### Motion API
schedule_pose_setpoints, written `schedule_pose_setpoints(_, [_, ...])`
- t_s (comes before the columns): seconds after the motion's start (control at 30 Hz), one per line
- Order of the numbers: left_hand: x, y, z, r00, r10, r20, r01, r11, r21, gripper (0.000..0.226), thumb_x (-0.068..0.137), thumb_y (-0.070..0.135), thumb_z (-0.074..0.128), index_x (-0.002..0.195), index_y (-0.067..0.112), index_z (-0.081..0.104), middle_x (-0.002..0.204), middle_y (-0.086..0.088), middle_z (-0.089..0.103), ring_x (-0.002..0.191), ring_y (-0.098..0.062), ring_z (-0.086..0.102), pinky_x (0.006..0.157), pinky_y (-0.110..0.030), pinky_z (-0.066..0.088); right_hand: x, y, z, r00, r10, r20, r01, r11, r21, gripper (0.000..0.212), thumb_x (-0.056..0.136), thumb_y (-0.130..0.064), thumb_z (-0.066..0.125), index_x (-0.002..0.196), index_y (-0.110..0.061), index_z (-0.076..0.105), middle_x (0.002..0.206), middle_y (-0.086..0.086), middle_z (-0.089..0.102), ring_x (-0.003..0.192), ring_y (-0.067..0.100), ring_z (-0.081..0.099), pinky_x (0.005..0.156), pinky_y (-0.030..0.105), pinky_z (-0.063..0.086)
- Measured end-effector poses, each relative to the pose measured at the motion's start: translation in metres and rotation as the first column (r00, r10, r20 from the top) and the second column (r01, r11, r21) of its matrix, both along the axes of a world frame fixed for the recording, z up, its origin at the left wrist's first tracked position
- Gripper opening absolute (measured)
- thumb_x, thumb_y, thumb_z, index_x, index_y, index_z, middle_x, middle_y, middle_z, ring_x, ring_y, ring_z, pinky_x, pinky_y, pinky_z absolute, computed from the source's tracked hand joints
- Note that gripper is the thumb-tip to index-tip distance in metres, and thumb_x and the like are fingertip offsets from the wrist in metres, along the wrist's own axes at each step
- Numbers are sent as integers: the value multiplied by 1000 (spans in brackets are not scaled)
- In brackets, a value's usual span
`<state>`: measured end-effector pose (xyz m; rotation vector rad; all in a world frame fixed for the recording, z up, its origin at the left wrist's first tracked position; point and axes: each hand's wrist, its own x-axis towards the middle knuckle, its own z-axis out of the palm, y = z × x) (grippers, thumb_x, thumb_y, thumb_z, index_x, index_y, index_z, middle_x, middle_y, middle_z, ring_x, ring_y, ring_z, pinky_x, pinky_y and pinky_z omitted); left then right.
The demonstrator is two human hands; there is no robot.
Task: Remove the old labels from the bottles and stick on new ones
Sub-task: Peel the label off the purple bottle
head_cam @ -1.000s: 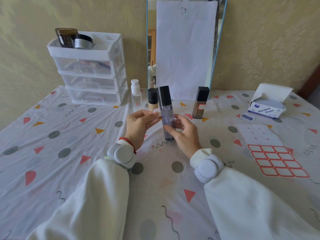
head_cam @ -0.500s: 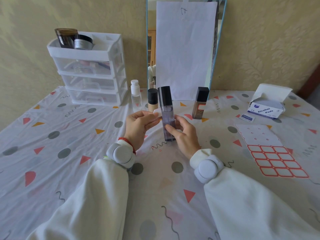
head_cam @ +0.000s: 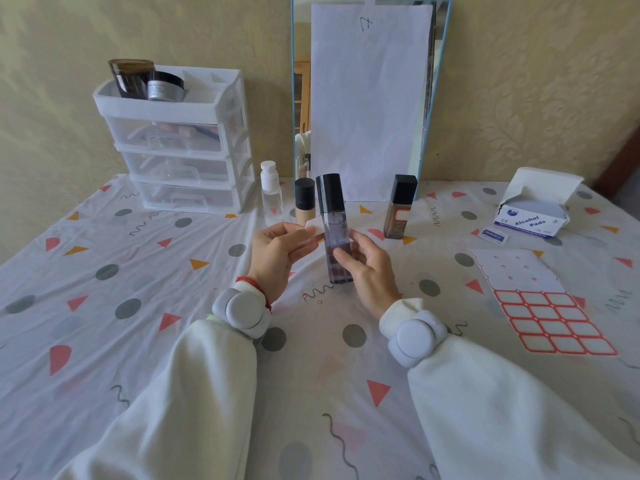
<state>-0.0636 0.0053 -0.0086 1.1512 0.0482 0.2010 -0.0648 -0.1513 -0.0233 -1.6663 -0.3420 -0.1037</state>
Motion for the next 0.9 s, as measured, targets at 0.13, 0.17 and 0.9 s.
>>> schedule_pose_setpoints(0.13, [0, 0, -1, 1000, -6, 2, 6, 1000, 1, 9, 82, 0, 67, 76, 1, 62, 86, -16, 74, 91, -29, 72, 69, -22, 56, 0, 0, -1, 1000, -4, -13, 4, 1000, 4, 23, 95, -17, 58, 116, -25, 57, 99, -12, 67, 89, -2, 65, 71, 10, 51])
schedule_pose_setpoints(0.17, [0, 0, 0, 1000, -10, 3, 10, 1000, 0, 8, 82, 0, 67, 76, 1, 61, 87, -16, 74, 91, -29, 72, 69, -22, 56, 0, 0, -1, 1000, -5, -17, 5, 1000, 7, 24, 95, -17, 57, 118, -22, 58, 100, -9, 68, 90, -2, 65, 72, 11, 52])
schedule_pose_setpoints(0.9, [-5, -1, 7, 999, -48, 4, 48, 999, -21, 16, 85, -4, 62, 72, 3, 55, 84, -14, 74, 89, -28, 72, 65, -23, 56, -2, -1, 3, 996, 40, -84, -37, 999, 39, 32, 101, -16, 44, 132, -16, 52, 106, -5, 66, 92, 4, 66, 74, 16, 53])
